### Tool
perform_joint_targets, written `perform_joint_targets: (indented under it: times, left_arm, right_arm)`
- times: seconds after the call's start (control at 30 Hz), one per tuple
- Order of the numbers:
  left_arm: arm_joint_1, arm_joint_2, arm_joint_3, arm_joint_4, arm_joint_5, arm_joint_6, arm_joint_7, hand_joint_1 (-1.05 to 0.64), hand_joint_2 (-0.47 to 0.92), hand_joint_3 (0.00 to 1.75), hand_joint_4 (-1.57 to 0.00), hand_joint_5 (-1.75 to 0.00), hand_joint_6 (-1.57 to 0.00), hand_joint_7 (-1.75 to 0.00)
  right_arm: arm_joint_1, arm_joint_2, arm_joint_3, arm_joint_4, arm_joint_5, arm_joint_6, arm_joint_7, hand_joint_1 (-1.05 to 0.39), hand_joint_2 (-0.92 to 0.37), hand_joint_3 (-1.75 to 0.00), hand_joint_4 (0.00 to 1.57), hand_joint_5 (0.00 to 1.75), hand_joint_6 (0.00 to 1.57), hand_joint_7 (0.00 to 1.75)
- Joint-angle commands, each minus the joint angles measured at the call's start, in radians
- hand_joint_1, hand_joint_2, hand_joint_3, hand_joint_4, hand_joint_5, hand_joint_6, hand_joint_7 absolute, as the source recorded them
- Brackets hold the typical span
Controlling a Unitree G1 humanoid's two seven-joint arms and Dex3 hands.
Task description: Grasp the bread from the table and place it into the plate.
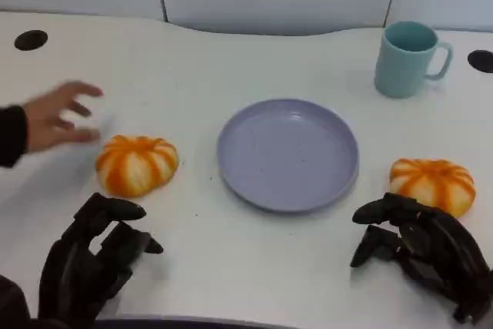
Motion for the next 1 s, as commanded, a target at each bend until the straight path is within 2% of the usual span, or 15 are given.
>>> perform_joint_targets:
  times: [0.03,0.2,1.0]
  left_arm:
    - [0.007,0.016,0.000,-0.014,0.000,0.015,0.005,-0.57,0.92,0.16,-0.34,-1.75,-0.27,-1.51]
    - [0.007,0.018,0.000,-0.010,0.003,0.014,0.005,-0.56,0.92,0.17,-0.33,-1.75,-0.24,-1.55]
    - [0.007,0.015,0.000,-0.013,-0.009,0.023,-0.002,-0.55,0.92,0.15,-0.32,-1.75,-0.26,-1.52]
  right_arm:
    - [0.024,-0.011,-0.001,0.009,-0.003,0.046,-0.014,-0.54,-0.92,-0.09,0.67,1.36,0.81,0.79]
    - [0.027,-0.012,0.004,0.001,-0.012,0.034,-0.027,-0.53,-0.92,-0.10,0.68,1.40,0.80,0.83]
    - [0.019,-0.012,-0.001,0.030,-0.011,0.014,-0.007,-0.54,-0.92,-0.09,0.68,1.38,0.78,0.82]
